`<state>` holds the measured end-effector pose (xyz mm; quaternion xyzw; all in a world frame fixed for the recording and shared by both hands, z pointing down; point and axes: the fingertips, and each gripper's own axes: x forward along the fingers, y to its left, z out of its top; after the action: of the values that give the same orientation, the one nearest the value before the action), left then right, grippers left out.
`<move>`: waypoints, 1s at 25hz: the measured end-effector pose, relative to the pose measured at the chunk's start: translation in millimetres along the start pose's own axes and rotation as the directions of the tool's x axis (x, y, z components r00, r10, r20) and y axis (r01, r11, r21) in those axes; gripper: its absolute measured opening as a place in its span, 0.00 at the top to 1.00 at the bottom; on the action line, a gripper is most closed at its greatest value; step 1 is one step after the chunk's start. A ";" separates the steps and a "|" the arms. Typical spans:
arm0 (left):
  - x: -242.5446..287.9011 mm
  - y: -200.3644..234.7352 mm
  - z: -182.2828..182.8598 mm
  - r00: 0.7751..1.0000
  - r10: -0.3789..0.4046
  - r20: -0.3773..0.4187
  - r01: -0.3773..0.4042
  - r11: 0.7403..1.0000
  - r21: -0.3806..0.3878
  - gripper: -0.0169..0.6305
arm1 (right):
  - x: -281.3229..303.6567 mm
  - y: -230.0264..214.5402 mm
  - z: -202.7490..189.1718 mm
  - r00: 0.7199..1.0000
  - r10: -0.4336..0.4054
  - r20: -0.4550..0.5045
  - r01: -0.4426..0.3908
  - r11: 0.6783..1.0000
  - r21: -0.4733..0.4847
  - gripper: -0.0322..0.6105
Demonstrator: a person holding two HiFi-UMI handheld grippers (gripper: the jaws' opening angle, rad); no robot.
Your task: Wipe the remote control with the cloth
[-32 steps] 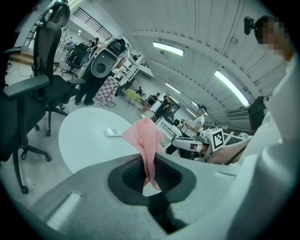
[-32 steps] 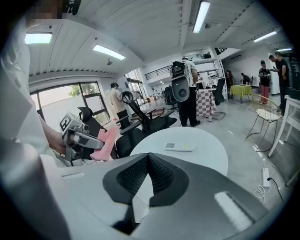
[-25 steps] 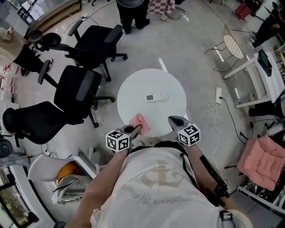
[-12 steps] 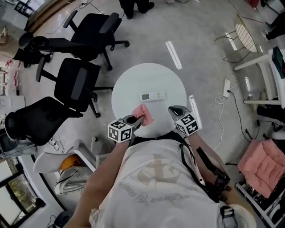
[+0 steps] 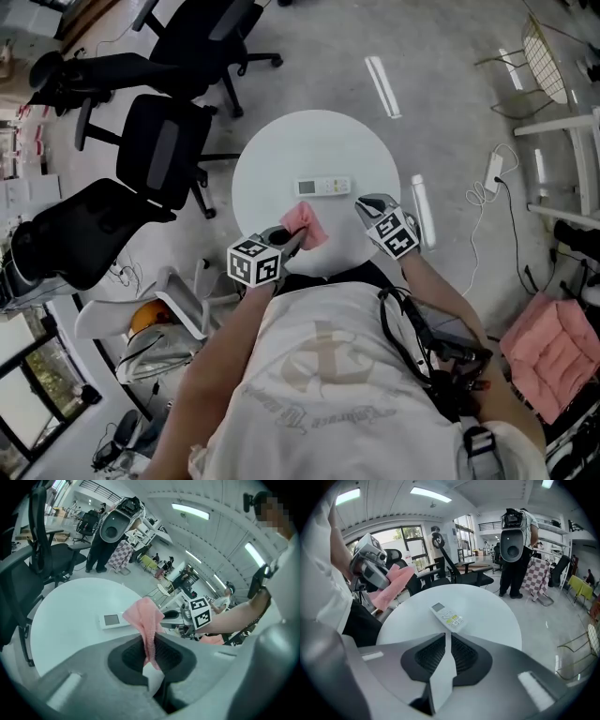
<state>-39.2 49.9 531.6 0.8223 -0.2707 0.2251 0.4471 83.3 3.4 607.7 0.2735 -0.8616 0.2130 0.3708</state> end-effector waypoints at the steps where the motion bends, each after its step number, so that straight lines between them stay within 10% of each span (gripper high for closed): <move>1: 2.4 2.0 0.5 1.000 0.004 -0.006 -0.004 1.000 0.003 0.94 | 2.3 -2.0 0.6 1.000 0.001 -0.008 -0.001 1.000 -0.012 0.87; 12: 32.8 24.0 10.7 0.996 -0.015 -0.083 0.013 1.000 -0.028 0.94 | 46.8 -7.8 -0.8 0.991 0.062 -0.122 -0.087 0.974 -0.210 0.54; 25: 90.6 40.2 42.5 0.976 -0.066 -0.209 0.056 0.997 -0.054 0.94 | 66.1 -4.6 20.9 0.980 0.133 -0.148 -0.182 0.902 -0.393 0.59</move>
<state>8.3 -26.9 590.5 0.7910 -0.2016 0.2905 0.4993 37.2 -32.8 645.1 0.1074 -0.8829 0.0754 0.4509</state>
